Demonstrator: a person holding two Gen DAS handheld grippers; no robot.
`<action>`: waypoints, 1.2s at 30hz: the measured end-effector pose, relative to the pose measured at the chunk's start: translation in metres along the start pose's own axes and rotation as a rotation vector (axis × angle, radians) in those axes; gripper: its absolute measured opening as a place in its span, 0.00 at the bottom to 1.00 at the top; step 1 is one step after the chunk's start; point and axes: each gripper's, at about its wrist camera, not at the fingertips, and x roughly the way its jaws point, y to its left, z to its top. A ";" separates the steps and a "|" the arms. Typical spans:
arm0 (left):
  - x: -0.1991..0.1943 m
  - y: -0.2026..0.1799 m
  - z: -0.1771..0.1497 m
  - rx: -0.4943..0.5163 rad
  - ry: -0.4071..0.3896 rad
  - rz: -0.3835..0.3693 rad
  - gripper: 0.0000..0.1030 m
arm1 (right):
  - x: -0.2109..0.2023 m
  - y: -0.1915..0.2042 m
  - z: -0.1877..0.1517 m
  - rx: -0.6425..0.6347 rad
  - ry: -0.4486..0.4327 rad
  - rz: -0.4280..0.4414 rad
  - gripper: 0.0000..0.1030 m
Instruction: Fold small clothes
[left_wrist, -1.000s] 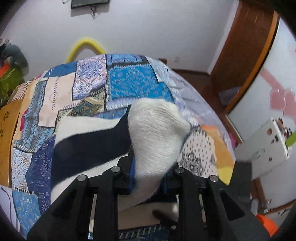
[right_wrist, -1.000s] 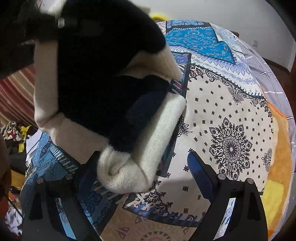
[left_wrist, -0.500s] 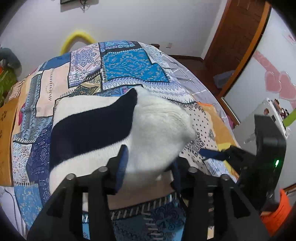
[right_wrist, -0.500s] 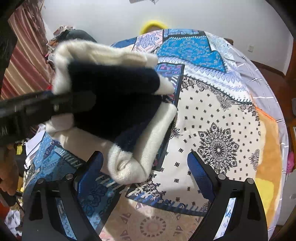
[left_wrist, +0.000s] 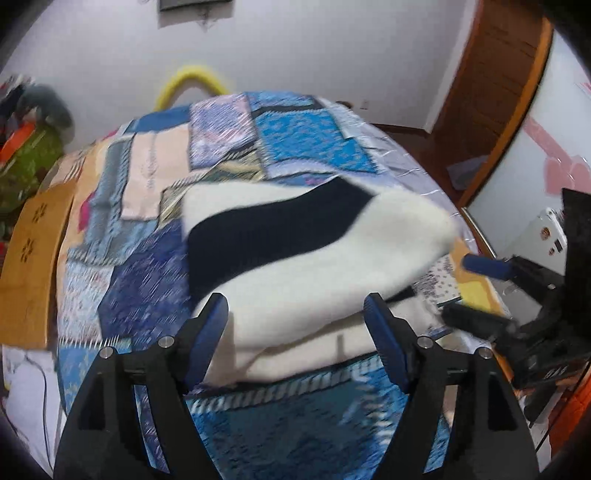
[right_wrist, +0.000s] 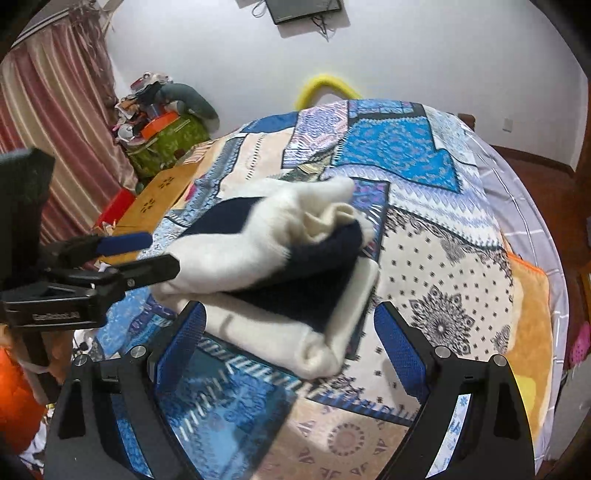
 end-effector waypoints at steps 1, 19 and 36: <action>0.001 0.007 -0.004 -0.015 0.008 0.004 0.73 | 0.003 0.004 0.002 -0.006 0.002 0.000 0.88; 0.048 0.078 -0.055 -0.212 0.125 0.027 0.73 | 0.035 0.009 0.035 0.071 -0.033 -0.031 0.78; 0.056 0.085 -0.064 -0.212 0.141 0.024 0.76 | -0.004 0.032 0.027 -0.030 -0.102 -0.047 0.18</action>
